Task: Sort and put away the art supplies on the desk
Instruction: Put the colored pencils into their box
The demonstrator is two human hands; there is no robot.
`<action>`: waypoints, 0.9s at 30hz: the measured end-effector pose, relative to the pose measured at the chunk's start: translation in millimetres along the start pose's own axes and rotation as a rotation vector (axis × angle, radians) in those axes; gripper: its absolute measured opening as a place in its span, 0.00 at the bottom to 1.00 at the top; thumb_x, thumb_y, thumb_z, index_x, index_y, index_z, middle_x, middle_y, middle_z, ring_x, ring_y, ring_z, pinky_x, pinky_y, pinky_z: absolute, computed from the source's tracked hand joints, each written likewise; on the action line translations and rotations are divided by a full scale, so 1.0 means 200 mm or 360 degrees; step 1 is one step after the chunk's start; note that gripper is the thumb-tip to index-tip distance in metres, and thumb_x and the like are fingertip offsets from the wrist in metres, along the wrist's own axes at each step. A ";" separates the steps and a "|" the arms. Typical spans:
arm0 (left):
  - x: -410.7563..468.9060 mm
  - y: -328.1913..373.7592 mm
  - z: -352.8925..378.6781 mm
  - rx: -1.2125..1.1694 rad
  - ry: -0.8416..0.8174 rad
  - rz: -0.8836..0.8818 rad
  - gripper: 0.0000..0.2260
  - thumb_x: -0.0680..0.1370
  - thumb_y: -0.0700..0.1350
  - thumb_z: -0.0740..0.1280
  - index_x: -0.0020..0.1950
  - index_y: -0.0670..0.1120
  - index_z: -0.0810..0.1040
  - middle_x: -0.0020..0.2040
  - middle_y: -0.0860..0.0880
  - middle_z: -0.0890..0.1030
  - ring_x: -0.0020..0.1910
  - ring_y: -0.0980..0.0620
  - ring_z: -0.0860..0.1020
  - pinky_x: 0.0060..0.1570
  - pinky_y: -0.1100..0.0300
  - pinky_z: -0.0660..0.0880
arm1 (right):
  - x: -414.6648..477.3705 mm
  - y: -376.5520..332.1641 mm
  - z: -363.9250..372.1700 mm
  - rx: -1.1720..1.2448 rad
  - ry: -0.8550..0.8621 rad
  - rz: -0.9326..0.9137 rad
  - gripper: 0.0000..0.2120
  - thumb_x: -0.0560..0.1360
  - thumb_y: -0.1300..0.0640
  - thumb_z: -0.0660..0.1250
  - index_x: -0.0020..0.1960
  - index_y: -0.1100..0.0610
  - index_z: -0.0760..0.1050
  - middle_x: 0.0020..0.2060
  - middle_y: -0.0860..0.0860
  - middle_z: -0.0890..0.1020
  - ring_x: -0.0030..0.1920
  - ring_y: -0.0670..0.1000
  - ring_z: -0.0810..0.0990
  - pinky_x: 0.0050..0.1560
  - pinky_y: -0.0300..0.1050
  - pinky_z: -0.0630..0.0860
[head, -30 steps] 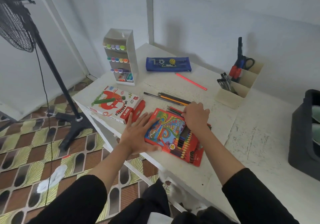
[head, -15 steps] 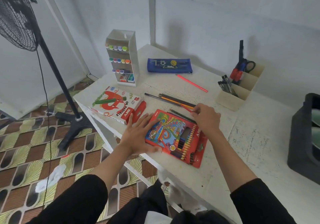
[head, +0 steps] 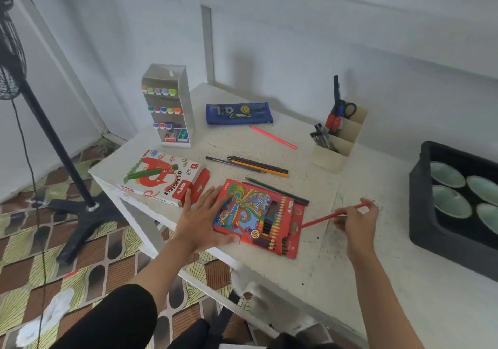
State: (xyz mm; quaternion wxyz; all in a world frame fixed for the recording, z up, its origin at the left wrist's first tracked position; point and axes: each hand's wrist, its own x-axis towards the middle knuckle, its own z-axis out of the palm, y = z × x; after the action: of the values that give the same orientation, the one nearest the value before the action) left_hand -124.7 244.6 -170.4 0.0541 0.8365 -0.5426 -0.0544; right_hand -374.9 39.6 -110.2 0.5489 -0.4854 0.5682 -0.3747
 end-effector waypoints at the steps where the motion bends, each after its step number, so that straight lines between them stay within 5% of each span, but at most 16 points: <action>1: 0.00 0.00 0.00 0.0001 0.0006 0.0006 0.51 0.58 0.83 0.40 0.77 0.60 0.45 0.78 0.54 0.48 0.77 0.54 0.44 0.69 0.39 0.29 | -0.02 0.03 -0.02 0.0075 0.0066 0.0002 0.11 0.80 0.64 0.53 0.59 0.52 0.60 0.38 0.57 0.80 0.29 0.52 0.76 0.34 0.42 0.74; 8: -0.01 0.00 -0.01 -0.0031 -0.0017 0.0022 0.51 0.59 0.83 0.39 0.77 0.60 0.44 0.79 0.53 0.48 0.77 0.52 0.45 0.69 0.40 0.29 | -0.14 0.14 -0.03 0.0569 0.0310 0.0150 0.03 0.82 0.60 0.53 0.55 0.56 0.62 0.40 0.57 0.79 0.32 0.50 0.81 0.34 0.39 0.80; 12: 0.00 0.01 -0.02 -0.0061 0.0006 0.0029 0.53 0.57 0.84 0.37 0.77 0.59 0.46 0.79 0.53 0.48 0.77 0.51 0.46 0.70 0.38 0.31 | -0.19 0.21 0.00 -0.0162 0.0028 -0.0170 0.03 0.76 0.61 0.66 0.50 0.59 0.76 0.45 0.53 0.80 0.42 0.48 0.78 0.40 0.33 0.73; 17: -0.01 0.01 -0.03 -0.0034 -0.0019 0.0017 0.54 0.56 0.84 0.35 0.77 0.59 0.44 0.79 0.53 0.46 0.77 0.52 0.43 0.70 0.38 0.31 | -0.20 0.28 0.06 -0.0951 -0.0382 -0.0576 0.05 0.70 0.54 0.73 0.41 0.45 0.80 0.39 0.45 0.81 0.44 0.48 0.73 0.40 0.39 0.66; 22: 0.00 0.01 -0.02 -0.0062 -0.0014 0.0034 0.54 0.56 0.83 0.35 0.78 0.58 0.44 0.79 0.53 0.46 0.77 0.52 0.43 0.70 0.37 0.33 | -0.21 0.27 0.08 -0.0998 -0.0354 -0.0574 0.07 0.69 0.51 0.74 0.46 0.42 0.81 0.39 0.46 0.78 0.45 0.48 0.71 0.39 0.37 0.65; 27: 0.00 0.00 -0.02 -0.0035 -0.0046 0.0035 0.53 0.56 0.83 0.34 0.77 0.59 0.41 0.79 0.53 0.44 0.77 0.53 0.41 0.69 0.38 0.32 | -0.23 0.27 0.01 -0.0825 -0.0416 -0.0588 0.12 0.71 0.61 0.73 0.52 0.49 0.80 0.42 0.48 0.78 0.40 0.43 0.73 0.41 0.33 0.68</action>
State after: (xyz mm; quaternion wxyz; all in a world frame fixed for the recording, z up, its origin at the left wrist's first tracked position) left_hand -124.3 244.7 -166.7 0.0561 0.8290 -0.5518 -0.0718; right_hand -384.2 96.8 -149.9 0.3982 -0.7474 0.4718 -0.2455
